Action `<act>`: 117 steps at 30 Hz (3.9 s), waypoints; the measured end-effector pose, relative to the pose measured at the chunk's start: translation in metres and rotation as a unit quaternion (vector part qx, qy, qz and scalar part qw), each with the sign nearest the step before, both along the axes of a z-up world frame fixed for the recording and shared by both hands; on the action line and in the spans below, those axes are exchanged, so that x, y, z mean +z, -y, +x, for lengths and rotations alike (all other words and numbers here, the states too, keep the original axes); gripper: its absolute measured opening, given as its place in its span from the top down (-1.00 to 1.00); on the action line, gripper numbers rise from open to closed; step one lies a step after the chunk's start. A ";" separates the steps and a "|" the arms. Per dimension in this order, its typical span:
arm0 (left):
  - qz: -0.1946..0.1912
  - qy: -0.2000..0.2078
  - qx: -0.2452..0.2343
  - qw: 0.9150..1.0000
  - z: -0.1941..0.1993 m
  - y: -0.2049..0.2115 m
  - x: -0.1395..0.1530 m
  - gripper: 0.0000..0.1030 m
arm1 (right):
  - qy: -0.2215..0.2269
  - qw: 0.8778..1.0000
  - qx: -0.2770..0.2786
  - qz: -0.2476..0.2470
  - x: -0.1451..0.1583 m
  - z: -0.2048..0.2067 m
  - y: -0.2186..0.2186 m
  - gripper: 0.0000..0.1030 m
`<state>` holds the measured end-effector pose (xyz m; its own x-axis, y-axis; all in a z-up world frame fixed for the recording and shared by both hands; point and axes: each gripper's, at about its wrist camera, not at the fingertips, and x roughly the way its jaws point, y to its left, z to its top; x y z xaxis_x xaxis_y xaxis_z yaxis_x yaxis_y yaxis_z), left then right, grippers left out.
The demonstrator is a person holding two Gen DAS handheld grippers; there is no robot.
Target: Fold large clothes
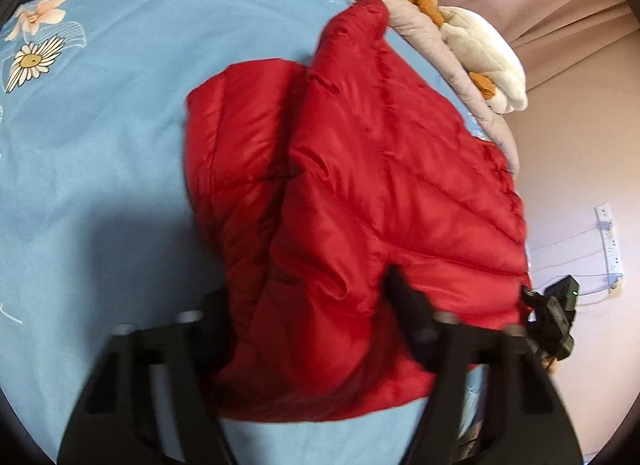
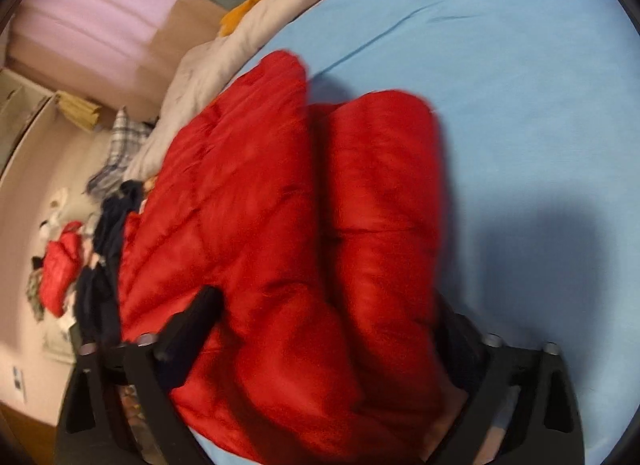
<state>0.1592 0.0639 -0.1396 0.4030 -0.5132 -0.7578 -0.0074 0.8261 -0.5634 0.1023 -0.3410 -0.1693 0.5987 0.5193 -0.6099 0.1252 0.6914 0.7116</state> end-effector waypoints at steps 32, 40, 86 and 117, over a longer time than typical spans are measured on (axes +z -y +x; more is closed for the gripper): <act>0.071 0.162 -0.015 0.984 -0.082 0.006 0.115 0.62 | 0.172 0.983 -0.004 -0.060 0.102 -0.066 -0.027 0.53; 0.072 0.186 -0.011 0.980 -0.078 0.001 0.125 0.62 | 0.195 0.977 0.003 -0.081 0.110 -0.063 -0.030 0.53; 0.099 0.074 0.051 0.991 -0.059 -0.024 0.032 -0.33 | 0.034 0.982 -0.048 -0.179 0.031 -0.056 -0.039 -0.43; 0.176 0.227 0.058 0.956 -0.154 0.006 0.122 -1.00 | 0.215 0.912 -0.106 -0.334 0.149 -0.140 -0.109 -0.98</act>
